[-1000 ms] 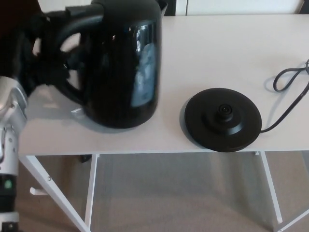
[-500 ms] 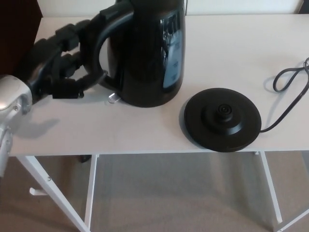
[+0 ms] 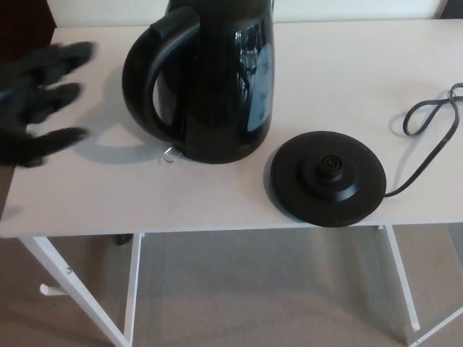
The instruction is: The robot walk towards a table in front and uses its left hand to pick up the pot from the base and places it on the table
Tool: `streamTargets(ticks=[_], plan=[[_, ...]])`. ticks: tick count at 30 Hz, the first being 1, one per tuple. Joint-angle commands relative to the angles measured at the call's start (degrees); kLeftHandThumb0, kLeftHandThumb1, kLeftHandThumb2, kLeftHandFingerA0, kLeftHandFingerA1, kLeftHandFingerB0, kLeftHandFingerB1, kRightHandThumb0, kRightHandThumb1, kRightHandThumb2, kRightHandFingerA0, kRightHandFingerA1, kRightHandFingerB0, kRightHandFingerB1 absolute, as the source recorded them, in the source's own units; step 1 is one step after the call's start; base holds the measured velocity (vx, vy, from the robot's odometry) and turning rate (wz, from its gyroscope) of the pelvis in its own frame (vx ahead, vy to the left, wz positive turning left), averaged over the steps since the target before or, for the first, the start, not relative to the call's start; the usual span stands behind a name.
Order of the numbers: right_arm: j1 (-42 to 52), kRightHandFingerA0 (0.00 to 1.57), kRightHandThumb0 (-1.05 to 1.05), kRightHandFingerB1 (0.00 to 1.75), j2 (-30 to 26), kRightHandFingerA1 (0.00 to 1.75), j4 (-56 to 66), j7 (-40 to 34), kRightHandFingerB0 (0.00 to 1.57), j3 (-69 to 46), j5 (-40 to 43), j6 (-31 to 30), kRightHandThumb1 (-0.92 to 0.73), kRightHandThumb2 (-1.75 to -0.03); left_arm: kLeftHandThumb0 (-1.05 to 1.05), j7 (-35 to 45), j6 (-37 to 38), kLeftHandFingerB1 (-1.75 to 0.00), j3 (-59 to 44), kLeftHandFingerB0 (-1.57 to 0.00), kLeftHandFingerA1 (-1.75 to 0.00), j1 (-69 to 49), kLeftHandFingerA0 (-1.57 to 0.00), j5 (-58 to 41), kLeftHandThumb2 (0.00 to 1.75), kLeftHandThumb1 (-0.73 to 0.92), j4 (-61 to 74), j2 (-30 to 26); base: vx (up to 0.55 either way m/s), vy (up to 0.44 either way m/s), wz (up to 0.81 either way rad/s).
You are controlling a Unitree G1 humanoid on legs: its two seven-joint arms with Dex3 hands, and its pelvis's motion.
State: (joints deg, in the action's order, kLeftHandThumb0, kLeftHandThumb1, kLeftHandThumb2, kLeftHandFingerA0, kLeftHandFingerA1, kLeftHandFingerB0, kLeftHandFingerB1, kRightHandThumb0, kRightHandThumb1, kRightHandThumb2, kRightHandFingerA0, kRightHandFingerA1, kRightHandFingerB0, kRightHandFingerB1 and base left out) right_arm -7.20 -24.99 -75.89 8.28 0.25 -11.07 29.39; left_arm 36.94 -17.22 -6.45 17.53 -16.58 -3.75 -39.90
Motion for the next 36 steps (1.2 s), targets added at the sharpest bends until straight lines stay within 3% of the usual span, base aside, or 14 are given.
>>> streamTargets(ticks=[1, 4, 8, 9, 10, 15, 18, 19, 20, 26, 28, 29, 32, 36], plan=[[1.07, 0.99, -0.31, 0.85, -1.37, 0.88, -0.29, -0.09, 0.96, 0.4, -0.9, -0.63, 0.11, -0.7, -0.95, 19.67, 8.96, 0.0, -31.31, 0.0, 0.0, -25.63, 0.0, -16.0, 0.56, 0.55, -2.03, -1.93, 0.0, 0.0, 0.0], [0.86, 0.99, -0.32, 0.86, -1.41, 0.88, -0.4, -0.32, 0.96, 0.76, -1.31, -1.01, 0.11, -0.7, -1.03, 20.02, 10.22, 0.0, -37.52, 0.0, 0.0, -32.38, 0.0, -17.15, 0.64, 0.55, -2.25, 1.13, 0.0, 0.0, 0.0], [0.42, 0.99, -0.31, 0.87, -1.42, 0.89, -0.66, -0.34, 0.97, 0.82, -1.28, -2.45, 0.12, -0.7, -0.87, 20.91, 13.45, 0.0, -42.63, 0.0, 0.0, -41.86, 0.0, -17.86, 0.58, 0.58, -4.25, 6.75, 0.0, 0.0, 0.0], [0.77, 1.0, -0.31, 0.86, -1.32, 0.89, -0.72, -0.55, 0.97, 0.89, -1.3, -2.43, 0.12, -0.7, -0.75, 21.55, 13.22, 0.0, -41.63, 0.0, 0.0, -45.76, 0.0, -17.95, 0.75, 0.45, -9.2, 10.27, 0.0, 0.0, 0.0], [1.18, 1.0, -0.31, 0.86, -1.17, 0.89, -0.81, -0.61, 0.96, 0.85, -1.19, -2.56, 0.12, -0.7, -0.84, 20.38, 14.51, 0.0, -39.9, 0.0, 0.0, -48.5, 0.0, -16.37, 0.81, 0.46, -11.9, 13.26, 0.0, 0.0, 0.0], [3.13, 0.99, -0.31, 0.85, -0.63, 0.88, -1.04, -0.69, 0.95, -0.31, 0.15, -2.16, 0.13, -0.69, -0.76, 10.99, 16.3, 0.0, -30.14, 0.0, 0.0, -53.34, 0.0, -6.35, 0.77, 0.45, -11.35, 19.54, 0.0, 0.0, 0.0], [4.44, 0.98, -0.32, 0.84, -0.33, 0.88, -1.16, -1.23, 0.93, -0.8, 0.53, -1.94, 0.12, -0.69, -0.68, 1.73, 13.43, 0.0, -20.29, 0.0, -0.14, -54.8, 0.0, 4.55, 0.76, 0.55, -6.82, 20.41, 0.0, 0.0, 0.04], [4.88, 0.98, -0.32, 0.83, -0.34, 0.87, -1.14, -1.02, 0.91, -1.13, 0.79, -1.72, 0.12, -0.69, -0.79, -0.2, 11.77, -0.08, -15.85, 0.0, -0.16, -53.98, 0.0, 7.75, 0.91, 0.58, -6.68, 20.38, 0.0, 0.0, 0.0], [4.96, 0.97, -0.33, 0.82, -0.34, 0.87, -1.13, -0.67, 0.89, -1.48, 1.14, -1.59, 0.12, -0.69, -0.68, -0.37, 11.71, 0.0, -14.44, 0.0, -0.15, -53.22, 0.0, 8.37, 0.76, 0.56, -7.42, 20.42, 0.0, 0.0, 0.0], [4.24, 0.92, -0.33, 0.8, -0.54, 0.84, -0.91, 0.84, 0.83, -3.77, 2.53, -1.54, 0.12, -0.7, -0.82, -5.83, 9.08, -0.05, -3.24, 0.0, -0.11, -43.46, 0.0, 14.07, 0.91, 0.58, -11.85, 20.86, 0.0, -0.001, 0.01], [4.07, 0.89, -0.33, 0.79, -0.35, 0.82, -0.85, 1.05, 0.82, -4.24, 2.63, -1.6, 0.12, -0.7, -0.8, -7.81, 9.82, 0.0, -1.03, 0.0, -0.07, -39.97, 0.0, 15.49, 0.84, 0.59, -14.44, 20.95, 0.0, 0.0, 0.0], [4.19, 0.9, -0.33, 0.8, -0.21, 0.83, -0.82, 1.12, 0.84, -4.72, 2.91, -1.77, 0.13, -0.69, -0.82, -9.1, 10.78, -0.09, -0.18, 0.0, -0.14, -38.57, 0.0, 16.09, 0.95, 0.6, -16.48, 21.16, 0.0, 0.0, 0.0], [4.41, 0.88, -0.33, 0.79, 0.05, 0.82, -0.69, 1.02, 0.83, -5.16, 2.7, -1.48, 0.13, -0.69, -0.79, -11.77, 11.93, -0.09, 0.91, 0.0, -0.15, -36.51, 0.0, 16.47, 0.92, 0.59, -20.54, 21.61, 0.0, 0.0, 0.0], [4.63, 0.88, -0.33, 0.79, -0.39, 0.82, -0.53, 1.6, 0.83, -6.71, 3.75, -1.09, 0.14, -0.68, -0.77, -19.46, 22.79, -0.13, 6.5, 0.0, -0.17, -33.69, 0.0, 24.32, 0.9, 0.54, -32.76, 19.39, 0.0, 0.0, 0.0]])
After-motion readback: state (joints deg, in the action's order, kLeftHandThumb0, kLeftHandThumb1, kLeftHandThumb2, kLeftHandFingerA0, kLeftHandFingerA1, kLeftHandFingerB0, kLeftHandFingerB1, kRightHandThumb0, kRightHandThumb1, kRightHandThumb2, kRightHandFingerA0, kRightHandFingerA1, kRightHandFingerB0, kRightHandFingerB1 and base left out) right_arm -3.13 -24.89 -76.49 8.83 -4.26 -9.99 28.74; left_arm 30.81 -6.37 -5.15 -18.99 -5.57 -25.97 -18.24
